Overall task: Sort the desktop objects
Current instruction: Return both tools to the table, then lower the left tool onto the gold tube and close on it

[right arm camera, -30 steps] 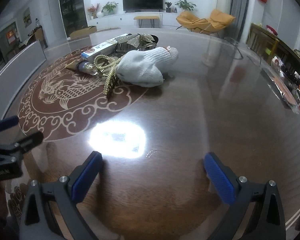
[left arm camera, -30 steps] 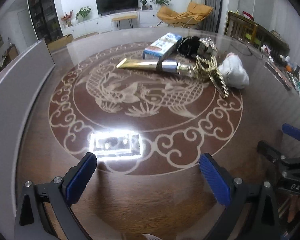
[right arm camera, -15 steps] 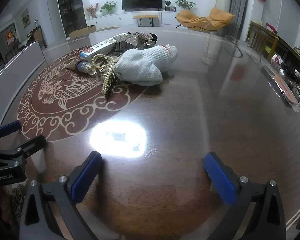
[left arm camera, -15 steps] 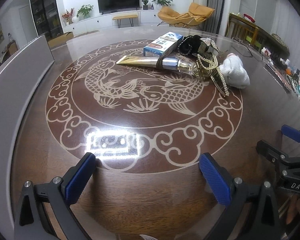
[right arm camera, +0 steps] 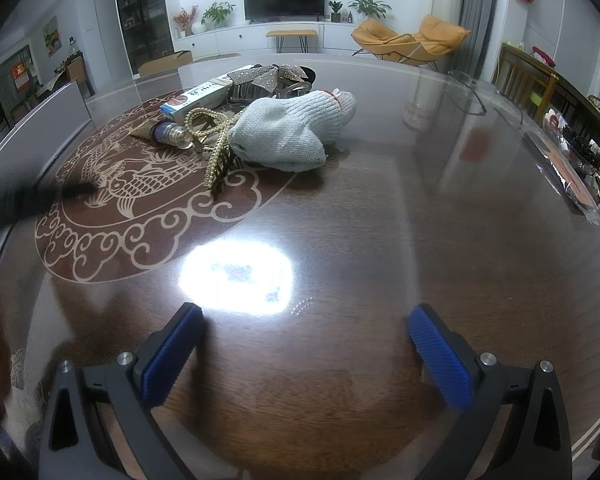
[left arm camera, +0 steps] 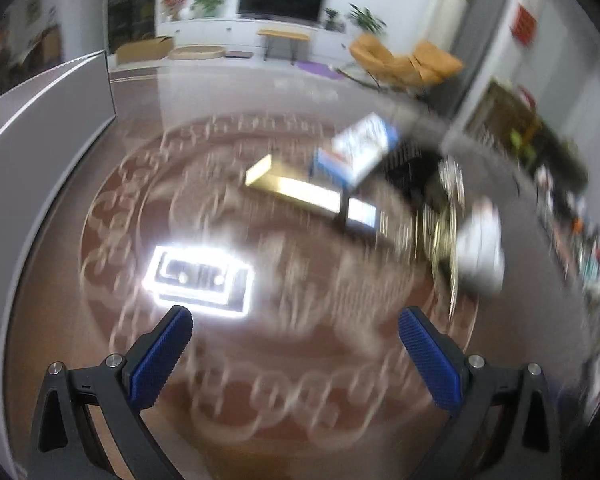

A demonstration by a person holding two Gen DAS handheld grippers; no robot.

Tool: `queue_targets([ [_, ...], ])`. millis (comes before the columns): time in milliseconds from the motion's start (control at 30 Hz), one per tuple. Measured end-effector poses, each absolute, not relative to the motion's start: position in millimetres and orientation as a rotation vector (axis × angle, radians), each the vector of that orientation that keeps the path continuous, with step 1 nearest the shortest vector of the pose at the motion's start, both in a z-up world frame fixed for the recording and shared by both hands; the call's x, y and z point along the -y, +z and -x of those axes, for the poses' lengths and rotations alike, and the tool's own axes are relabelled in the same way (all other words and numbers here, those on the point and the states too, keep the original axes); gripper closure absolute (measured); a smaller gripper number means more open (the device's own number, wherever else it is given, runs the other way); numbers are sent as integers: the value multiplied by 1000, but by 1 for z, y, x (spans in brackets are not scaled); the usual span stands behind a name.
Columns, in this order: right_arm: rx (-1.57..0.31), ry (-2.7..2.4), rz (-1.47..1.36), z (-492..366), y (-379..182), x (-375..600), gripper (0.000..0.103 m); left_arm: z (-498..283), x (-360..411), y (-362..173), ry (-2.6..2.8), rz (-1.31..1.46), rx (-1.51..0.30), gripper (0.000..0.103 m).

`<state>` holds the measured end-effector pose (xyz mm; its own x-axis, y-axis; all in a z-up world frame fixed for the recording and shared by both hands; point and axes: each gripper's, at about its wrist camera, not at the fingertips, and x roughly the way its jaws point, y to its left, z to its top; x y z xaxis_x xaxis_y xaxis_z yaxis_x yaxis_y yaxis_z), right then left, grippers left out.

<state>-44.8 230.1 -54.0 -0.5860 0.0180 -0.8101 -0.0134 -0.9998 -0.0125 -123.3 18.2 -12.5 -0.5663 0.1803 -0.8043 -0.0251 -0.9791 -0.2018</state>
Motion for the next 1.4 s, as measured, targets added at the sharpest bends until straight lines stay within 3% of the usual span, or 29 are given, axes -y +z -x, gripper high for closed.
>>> queue_targets([
  [100,8,2782,1421,45,-54,-230,0,166,-27,-7,2677,1436,318,0],
  [400,8,2782,1422,44,-54,-230,0,228,-49,-41,2750,1631,266,0],
  [633,8,2782,1422,44,-54,-231,0,226,-46,-49,2812,1567,63,0],
  [1400,8,2783,1423,44,-53,-231,0,220,-30,-52,2802,1499,15,0],
])
